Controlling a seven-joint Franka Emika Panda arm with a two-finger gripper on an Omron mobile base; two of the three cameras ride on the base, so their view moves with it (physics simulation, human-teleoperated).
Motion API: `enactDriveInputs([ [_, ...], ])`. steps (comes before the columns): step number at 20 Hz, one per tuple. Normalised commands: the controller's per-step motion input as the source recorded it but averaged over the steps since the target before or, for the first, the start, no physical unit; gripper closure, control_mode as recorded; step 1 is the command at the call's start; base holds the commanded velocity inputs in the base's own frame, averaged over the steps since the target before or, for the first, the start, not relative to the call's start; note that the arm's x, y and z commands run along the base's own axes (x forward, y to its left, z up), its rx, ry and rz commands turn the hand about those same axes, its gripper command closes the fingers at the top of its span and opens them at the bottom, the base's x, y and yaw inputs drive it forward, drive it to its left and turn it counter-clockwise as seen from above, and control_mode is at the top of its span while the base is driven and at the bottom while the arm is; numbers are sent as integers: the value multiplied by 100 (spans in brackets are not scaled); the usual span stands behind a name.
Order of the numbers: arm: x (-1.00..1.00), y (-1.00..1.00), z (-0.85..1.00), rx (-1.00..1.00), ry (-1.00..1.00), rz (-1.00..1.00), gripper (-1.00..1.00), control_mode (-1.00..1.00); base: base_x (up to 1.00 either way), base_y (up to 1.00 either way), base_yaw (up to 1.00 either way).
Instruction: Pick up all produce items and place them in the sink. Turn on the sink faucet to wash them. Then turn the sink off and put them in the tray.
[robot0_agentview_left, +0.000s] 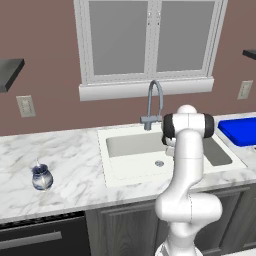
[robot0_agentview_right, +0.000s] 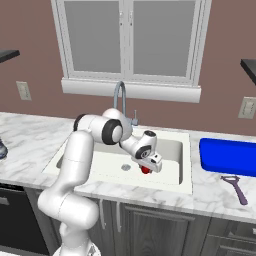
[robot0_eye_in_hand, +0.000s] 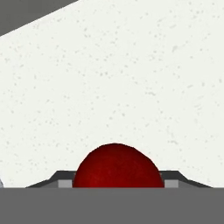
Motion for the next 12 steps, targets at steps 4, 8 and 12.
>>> enactDriveInputs([
  [4, 0, 0, -6, 0, 2, 1, -100, -100, 0, 0, 0],
  [8, -3, 0, 3, 0, 0, 0, -100, -100, 0, 0, 0],
  [12, -13, 6, 11, 0, -1, 0, -100, -100, 0, 0, 0],
])
